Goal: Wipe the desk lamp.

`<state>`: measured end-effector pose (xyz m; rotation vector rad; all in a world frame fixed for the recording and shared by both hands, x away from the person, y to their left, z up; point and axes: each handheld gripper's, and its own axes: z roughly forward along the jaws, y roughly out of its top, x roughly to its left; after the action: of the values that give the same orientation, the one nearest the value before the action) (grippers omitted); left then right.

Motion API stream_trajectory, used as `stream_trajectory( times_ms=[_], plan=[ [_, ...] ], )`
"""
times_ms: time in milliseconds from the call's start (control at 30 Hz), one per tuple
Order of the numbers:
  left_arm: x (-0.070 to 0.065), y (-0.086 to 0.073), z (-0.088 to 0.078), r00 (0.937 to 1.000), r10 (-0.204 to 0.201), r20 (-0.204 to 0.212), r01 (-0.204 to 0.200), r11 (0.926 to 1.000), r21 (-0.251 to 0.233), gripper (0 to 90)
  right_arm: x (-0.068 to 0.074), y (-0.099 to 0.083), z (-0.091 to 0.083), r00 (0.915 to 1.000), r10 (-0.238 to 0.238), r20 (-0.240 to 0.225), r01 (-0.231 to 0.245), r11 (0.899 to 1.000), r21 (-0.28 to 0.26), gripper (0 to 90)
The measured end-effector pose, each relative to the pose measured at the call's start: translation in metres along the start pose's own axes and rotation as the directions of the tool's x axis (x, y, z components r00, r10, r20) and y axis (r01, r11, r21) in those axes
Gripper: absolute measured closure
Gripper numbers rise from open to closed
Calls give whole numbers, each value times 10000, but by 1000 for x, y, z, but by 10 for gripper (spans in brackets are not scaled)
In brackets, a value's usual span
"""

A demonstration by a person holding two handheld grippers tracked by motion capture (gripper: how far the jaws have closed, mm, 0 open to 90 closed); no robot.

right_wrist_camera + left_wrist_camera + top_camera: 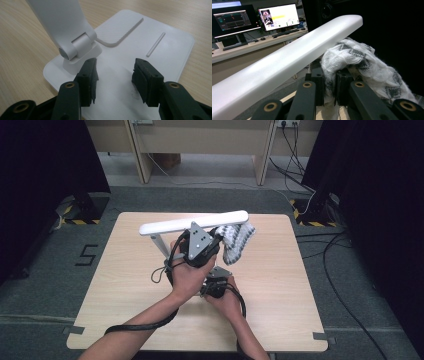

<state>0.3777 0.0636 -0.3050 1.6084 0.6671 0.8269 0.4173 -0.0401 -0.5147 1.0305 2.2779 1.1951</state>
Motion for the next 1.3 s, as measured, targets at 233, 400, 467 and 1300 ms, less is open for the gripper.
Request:
stream_trajectory(
  times_ms=[233, 400, 467, 1300],
  plan=[
    [5, -1, -4, 10000, -77, -44, 77, 10000, 11, 805, 0, 0, 0, 10000, -21, -7, 21, 10000, -12, 539],
    [7, -2, -6, 9999, -115, -53, 115, 9999, 26, 805, 0, 0, 0, 10000, -19, -3, 19, 10000, -12, 539],
    [8, -3, -6, 9999, -137, -64, 137, 9999, 23, 805, 0, 0, 0, 10000, -21, 0, 21, 10000, -15, 539],
    [21, -7, -20, 9995, -234, -207, 236, 9997, 97, 805, 0, 0, 1, 10000, -10, -60, 9, 10000, -26, 539]
  ],
)
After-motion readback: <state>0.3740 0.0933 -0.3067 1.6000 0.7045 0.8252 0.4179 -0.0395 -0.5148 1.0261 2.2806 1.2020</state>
